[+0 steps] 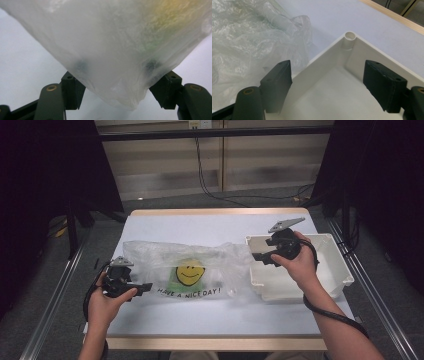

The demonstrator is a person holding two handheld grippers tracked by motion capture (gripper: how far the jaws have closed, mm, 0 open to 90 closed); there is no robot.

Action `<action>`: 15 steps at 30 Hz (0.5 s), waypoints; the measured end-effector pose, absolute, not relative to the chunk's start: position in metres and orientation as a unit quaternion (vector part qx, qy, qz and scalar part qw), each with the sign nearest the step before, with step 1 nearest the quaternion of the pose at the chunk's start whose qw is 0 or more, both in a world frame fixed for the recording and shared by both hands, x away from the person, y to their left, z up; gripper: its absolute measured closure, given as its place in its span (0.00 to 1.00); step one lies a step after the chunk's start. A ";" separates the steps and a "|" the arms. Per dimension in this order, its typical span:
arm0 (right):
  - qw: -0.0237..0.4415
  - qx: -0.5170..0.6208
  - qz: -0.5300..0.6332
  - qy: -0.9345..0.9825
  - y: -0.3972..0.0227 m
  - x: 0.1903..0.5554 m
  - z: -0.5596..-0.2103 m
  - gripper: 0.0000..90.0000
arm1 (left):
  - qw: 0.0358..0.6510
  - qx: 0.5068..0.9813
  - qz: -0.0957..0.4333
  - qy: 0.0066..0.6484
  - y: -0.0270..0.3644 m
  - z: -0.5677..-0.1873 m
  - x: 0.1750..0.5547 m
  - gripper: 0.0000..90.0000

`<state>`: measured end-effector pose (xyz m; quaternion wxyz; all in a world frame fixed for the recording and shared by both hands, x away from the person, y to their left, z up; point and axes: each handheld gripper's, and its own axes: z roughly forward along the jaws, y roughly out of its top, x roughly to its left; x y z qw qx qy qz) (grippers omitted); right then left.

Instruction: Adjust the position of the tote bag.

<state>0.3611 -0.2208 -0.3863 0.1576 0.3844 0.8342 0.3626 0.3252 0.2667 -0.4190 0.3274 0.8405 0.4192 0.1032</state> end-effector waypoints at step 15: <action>0.142 0.366 0.378 0.839 -0.230 0.344 -0.382 0.15 | 0.321 0.843 0.099 0.421 0.267 -0.416 0.317 0.47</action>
